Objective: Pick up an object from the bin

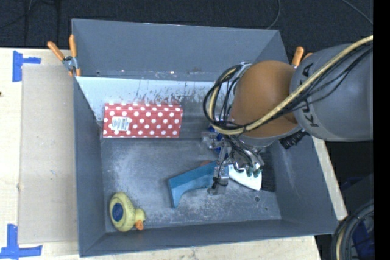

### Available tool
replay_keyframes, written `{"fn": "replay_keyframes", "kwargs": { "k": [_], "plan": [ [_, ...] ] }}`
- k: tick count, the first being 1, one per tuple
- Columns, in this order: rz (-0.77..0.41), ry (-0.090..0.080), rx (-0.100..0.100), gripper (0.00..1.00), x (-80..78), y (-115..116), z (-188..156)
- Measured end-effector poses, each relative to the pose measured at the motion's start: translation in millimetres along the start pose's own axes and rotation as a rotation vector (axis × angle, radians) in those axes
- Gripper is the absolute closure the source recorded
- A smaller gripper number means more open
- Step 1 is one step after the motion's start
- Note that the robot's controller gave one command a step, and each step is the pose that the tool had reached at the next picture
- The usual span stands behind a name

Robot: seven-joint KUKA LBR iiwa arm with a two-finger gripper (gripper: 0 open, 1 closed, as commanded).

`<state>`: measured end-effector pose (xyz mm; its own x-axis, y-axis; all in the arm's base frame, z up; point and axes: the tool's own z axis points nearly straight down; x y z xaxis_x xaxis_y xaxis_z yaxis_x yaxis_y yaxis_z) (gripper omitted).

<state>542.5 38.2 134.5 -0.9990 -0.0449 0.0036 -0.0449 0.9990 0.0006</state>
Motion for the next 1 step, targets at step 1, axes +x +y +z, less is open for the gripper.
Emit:
{"fn": "replay_keyframes", "kwargs": {
  "k": [1],
  "plan": [
    [-0.045,-0.004,-0.001,0.0,21.2,-15.5,24.2]
  ]
}}
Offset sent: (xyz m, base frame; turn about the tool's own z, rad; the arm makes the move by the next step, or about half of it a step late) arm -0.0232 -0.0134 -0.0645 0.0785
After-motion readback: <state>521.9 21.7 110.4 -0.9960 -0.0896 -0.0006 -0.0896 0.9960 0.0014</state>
